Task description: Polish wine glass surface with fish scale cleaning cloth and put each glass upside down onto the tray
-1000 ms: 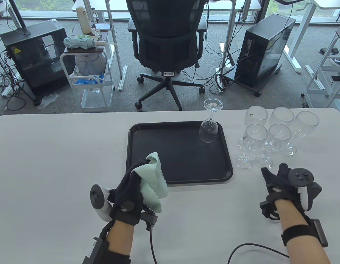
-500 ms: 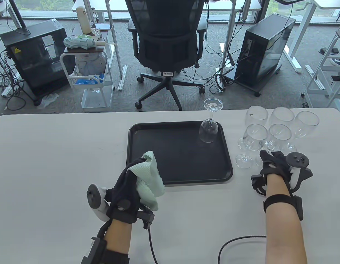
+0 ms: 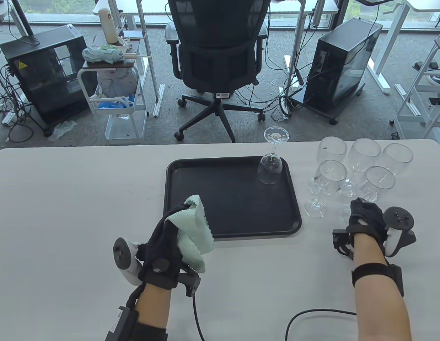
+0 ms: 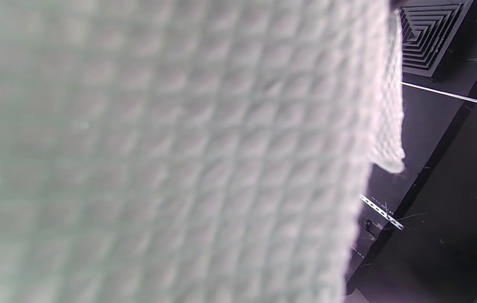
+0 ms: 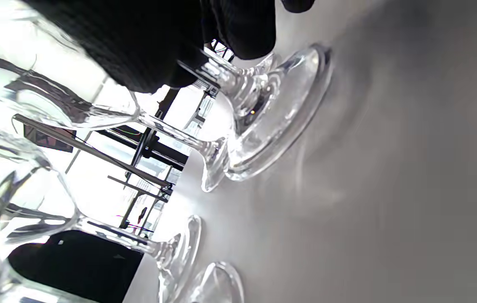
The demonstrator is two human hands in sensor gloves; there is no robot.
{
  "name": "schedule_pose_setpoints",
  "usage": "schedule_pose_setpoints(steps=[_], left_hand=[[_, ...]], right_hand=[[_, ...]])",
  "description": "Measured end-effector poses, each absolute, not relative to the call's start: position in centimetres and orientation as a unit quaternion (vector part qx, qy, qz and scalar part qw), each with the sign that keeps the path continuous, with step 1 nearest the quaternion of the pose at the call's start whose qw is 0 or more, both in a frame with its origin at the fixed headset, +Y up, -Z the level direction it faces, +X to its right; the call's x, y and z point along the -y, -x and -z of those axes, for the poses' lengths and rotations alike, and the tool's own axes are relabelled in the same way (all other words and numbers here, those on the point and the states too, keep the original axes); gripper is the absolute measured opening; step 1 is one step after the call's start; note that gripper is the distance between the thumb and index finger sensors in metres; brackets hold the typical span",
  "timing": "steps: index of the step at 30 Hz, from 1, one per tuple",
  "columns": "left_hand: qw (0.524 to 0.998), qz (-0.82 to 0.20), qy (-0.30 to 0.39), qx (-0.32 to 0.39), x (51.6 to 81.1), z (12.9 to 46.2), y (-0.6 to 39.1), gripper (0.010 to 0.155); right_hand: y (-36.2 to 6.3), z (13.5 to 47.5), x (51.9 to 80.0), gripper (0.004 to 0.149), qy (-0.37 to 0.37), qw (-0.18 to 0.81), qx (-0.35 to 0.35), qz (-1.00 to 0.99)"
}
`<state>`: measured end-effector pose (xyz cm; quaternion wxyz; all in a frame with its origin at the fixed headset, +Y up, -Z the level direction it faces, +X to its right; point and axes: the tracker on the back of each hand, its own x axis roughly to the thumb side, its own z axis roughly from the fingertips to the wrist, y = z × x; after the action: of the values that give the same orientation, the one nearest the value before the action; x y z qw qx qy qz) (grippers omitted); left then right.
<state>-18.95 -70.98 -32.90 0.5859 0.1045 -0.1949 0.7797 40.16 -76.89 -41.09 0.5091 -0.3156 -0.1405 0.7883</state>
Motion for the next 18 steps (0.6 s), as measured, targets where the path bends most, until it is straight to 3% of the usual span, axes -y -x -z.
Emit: schedule_pose_setpoints(steps=[3, 6, 9, 12, 15, 18], left_hand=[[0.586, -0.779, -0.105, 0.198, 70.9, 32.8, 18.9, 0.05], [0.587, -0.777, -0.106, 0.202, 70.9, 32.7, 18.7, 0.05], [0.587, -0.776, -0.105, 0.206, 70.8, 32.7, 18.5, 0.05], [0.588, -0.773, -0.104, 0.213, 70.8, 32.6, 18.2, 0.05], [0.59, -0.768, -0.103, 0.224, 70.7, 32.5, 17.9, 0.051], [0.596, -0.762, -0.1, 0.232, 70.5, 32.3, 17.5, 0.051]], right_hand=[[-40.4, 39.2, 74.3, 0.043, 0.23, 0.47, 0.21, -0.826], [-38.6, 37.0, 70.9, 0.047, 0.098, 0.339, 0.289, -0.89], [-33.8, 34.8, 67.7, 0.05, -0.063, 0.188, 0.337, -0.92], [-26.7, 33.2, 66.2, 0.05, -0.157, 0.078, 0.306, -0.936], [-20.1, 32.3, 66.1, 0.05, -0.194, 0.038, 0.26, -0.945], [-15.5, 31.8, 66.0, 0.05, -0.221, 0.02, 0.26, -0.94]])
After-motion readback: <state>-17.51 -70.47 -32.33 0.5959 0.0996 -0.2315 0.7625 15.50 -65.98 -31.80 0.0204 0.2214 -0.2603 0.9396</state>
